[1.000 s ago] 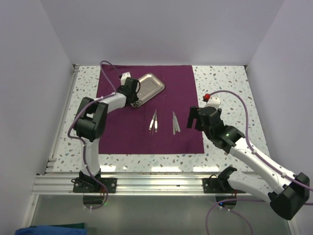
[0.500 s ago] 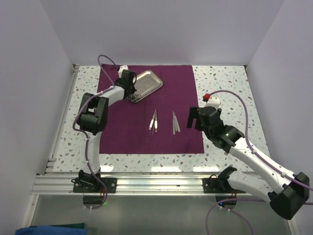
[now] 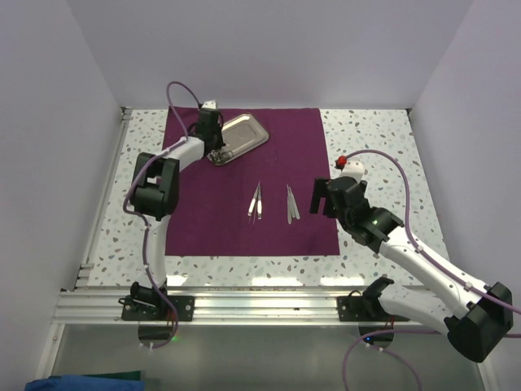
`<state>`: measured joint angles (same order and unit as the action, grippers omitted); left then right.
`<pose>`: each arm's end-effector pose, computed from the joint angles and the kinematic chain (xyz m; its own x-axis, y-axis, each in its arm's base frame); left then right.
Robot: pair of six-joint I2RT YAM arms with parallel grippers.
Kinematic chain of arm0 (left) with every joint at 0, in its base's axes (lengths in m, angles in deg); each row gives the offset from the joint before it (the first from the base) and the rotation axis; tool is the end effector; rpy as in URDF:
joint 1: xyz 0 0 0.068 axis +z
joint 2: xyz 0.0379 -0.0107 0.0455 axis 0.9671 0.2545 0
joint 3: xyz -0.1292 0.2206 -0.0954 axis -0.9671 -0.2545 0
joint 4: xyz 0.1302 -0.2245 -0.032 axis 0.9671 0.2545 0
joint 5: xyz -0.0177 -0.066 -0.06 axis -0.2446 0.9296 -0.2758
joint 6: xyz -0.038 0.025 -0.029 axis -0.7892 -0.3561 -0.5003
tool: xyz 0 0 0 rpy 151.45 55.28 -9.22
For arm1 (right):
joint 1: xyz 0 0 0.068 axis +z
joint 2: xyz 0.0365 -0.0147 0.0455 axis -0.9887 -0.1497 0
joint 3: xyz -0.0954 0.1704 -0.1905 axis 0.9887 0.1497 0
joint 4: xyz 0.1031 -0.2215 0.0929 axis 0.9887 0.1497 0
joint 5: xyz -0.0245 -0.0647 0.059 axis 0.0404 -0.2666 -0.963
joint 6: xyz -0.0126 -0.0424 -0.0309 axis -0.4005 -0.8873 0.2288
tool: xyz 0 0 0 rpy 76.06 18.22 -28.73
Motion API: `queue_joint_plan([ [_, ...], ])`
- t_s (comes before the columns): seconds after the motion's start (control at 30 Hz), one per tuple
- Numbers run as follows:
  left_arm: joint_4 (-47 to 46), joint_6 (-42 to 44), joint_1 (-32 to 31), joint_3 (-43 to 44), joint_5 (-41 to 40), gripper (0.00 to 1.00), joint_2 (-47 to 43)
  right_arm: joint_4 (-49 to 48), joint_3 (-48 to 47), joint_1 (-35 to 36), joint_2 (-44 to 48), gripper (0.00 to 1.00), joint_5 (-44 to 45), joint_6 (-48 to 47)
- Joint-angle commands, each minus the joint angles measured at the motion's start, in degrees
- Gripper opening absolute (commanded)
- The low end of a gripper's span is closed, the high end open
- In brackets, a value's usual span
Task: Open and lay out the surgical kit
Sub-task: Pick up the medical item from the container.
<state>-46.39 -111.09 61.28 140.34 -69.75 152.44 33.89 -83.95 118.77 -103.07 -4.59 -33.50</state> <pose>0.5023 -0.1179 0.1586 -0.6112 -0.2158 -0.7615 -0.1388 0.9764 -0.1653 0.1781 0.1155 0.2815 -0.5426 0.1333 -0.8293 0.0190 0.9890 0.1465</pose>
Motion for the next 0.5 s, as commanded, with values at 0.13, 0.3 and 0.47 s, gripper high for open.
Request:
queue_joint_plan([
  [0.13,-3.2,3.0,0.5,-2.1,4.1,0.00,-10.0,-1.5,-0.7,-0.2,0.5,0.89,0.2,-0.1],
  [0.3,-1.6,2.3,0.5,-2.3,4.8,0.00,-11.7,-1.3,-0.8,-0.2,0.9,0.89,0.2,-0.1],
  [0.47,-1.6,-0.3,0.2,-11.2,6.3,0.00,-17.4,-1.5,-0.6,-0.1,1.1,0.89,-0.4,-0.1],
])
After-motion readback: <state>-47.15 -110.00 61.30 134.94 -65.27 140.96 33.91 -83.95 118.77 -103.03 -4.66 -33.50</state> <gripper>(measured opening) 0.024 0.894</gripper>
